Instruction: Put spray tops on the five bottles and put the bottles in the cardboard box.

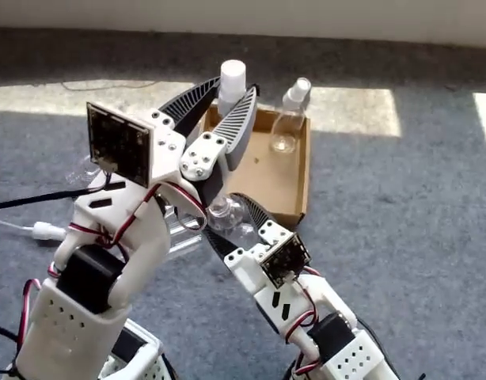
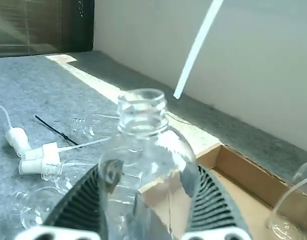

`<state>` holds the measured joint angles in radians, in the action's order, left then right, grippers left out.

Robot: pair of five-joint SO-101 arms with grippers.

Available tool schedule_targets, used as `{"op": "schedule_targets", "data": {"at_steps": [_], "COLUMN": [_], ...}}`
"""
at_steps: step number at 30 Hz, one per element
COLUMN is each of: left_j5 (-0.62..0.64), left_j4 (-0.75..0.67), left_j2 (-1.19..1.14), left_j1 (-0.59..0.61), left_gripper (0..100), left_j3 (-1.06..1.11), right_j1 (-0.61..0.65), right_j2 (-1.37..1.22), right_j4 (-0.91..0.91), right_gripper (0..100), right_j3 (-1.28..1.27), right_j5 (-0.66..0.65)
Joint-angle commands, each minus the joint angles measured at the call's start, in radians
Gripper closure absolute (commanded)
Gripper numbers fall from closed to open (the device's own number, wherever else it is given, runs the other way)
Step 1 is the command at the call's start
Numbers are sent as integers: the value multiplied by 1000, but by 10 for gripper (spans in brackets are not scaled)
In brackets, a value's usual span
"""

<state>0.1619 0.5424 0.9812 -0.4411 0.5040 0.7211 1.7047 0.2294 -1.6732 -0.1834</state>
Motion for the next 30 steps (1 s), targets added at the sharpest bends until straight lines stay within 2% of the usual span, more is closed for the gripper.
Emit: {"op": "schedule_targets", "data": {"at_steps": [1,6,15,21,27,30], "left_j5": [6,8,9,8,3,6], "left_j4": [20,31,28,-35,-35,-38], "left_j2": [68,117,114,114,114,114], "left_j1": [-16,-15,-19,-84,-84,-84], "left_gripper": [979,979,979,979,979,979], "left_j3": [-58,-56,22,71,130,148], "right_j1": [-47,-54,-54,-54,-53,-53], "right_j2": [10,10,-81,-262,-278,-278], "right_j4": [73,136,136,64,22,18], "right_gripper": [988,988,988,988,988,988], "right_j3": [-22,85,91,150,148,151], "right_j5": [69,109,114,114,117,167]}}
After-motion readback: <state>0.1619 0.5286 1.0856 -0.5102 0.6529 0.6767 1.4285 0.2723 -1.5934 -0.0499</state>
